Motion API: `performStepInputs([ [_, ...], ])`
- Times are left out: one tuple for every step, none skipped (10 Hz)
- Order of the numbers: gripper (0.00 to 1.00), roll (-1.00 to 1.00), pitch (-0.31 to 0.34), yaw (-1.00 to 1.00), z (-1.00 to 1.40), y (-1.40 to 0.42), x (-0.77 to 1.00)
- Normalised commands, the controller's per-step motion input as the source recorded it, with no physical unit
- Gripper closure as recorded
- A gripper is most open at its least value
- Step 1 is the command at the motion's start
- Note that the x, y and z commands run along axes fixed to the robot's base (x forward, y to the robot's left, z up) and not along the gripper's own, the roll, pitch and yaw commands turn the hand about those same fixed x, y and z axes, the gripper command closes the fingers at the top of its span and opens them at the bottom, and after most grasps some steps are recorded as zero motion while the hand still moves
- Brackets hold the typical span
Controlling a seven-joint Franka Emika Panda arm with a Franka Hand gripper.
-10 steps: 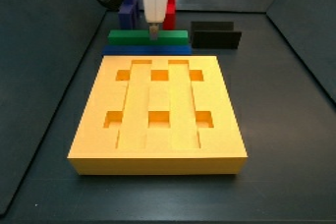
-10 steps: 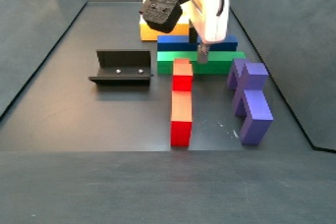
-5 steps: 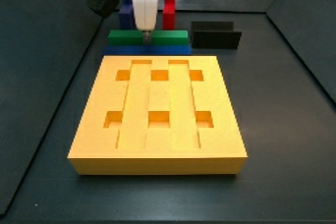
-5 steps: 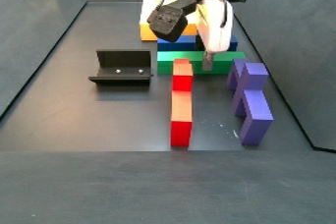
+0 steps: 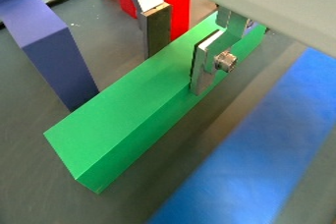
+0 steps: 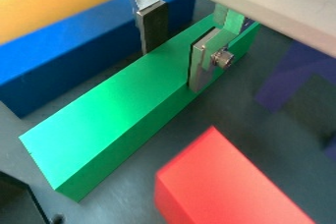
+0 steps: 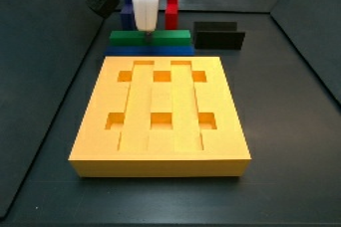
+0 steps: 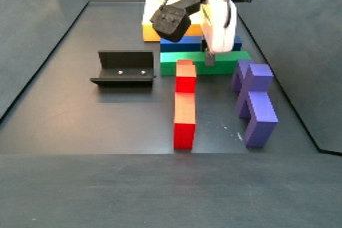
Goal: Pick up the green object. Move up. Move to above the board. Insert the green object.
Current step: Pick up the green object.
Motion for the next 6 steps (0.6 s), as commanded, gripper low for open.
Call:
performStepInputs([
  [1.00,0.00,0.000,0.00,0.00,0.00,0.00],
  [1.00,0.00,0.000,0.00,0.00,0.00,0.00],
  [1.00,0.00,0.000,0.00,0.00,0.00,0.00],
  [1.00,0.00,0.000,0.00,0.00,0.00,0.00],
  [1.00,0.00,0.000,0.00,0.00,0.00,0.00],
  [1.00,0.00,0.000,0.00,0.00,0.00,0.00],
])
